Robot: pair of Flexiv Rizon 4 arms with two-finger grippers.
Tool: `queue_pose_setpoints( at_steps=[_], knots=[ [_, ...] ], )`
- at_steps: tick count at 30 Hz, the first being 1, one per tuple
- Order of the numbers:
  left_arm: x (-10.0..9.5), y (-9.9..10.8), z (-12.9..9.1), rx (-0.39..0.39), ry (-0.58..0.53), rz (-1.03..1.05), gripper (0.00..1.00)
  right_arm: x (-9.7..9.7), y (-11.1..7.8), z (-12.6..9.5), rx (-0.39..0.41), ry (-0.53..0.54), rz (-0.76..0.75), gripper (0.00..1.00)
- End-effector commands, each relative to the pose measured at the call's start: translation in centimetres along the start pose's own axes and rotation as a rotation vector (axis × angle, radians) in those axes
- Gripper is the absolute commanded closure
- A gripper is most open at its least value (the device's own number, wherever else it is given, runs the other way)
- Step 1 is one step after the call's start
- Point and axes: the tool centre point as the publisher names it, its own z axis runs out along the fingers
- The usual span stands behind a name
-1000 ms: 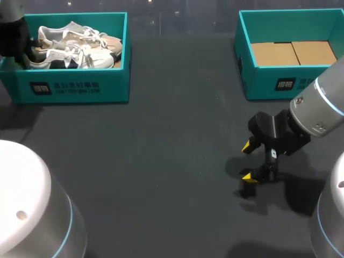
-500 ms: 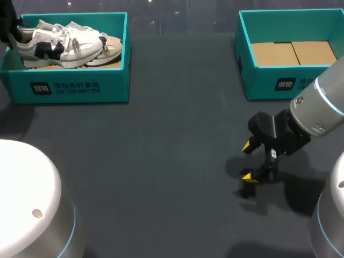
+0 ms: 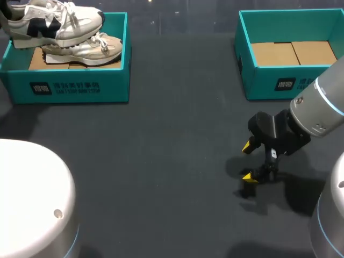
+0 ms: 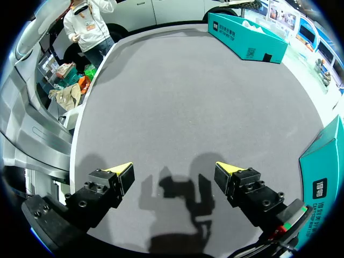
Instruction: Take the shoe out of the shoebox, open the shoe tongue, remove and reinsert the insole, then place the shoe into the shoebox
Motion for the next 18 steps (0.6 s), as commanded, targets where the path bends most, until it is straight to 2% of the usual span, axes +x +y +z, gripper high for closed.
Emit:
queue_pose_setpoints(
  at_steps=[1, 8, 18],
  knots=[
    [-0.5, -3.2, -3.9, -0.037, 0.019, -0.007, 1.00, 0.1, 0.0, 0.1, 0.001, -0.003, 0.000, 0.00],
    [-2.5, -7.5, -5.5, -0.058, 0.027, 0.011, 1.00, 0.1, 0.0, 0.1, 0.001, -0.003, 0.000, 0.00],
    [-5.7, -12.6, -5.6, -0.076, 0.063, 0.020, 1.00, 0.1, 0.0, 0.1, 0.001, -0.003, 0.000, 0.00]
  ],
)
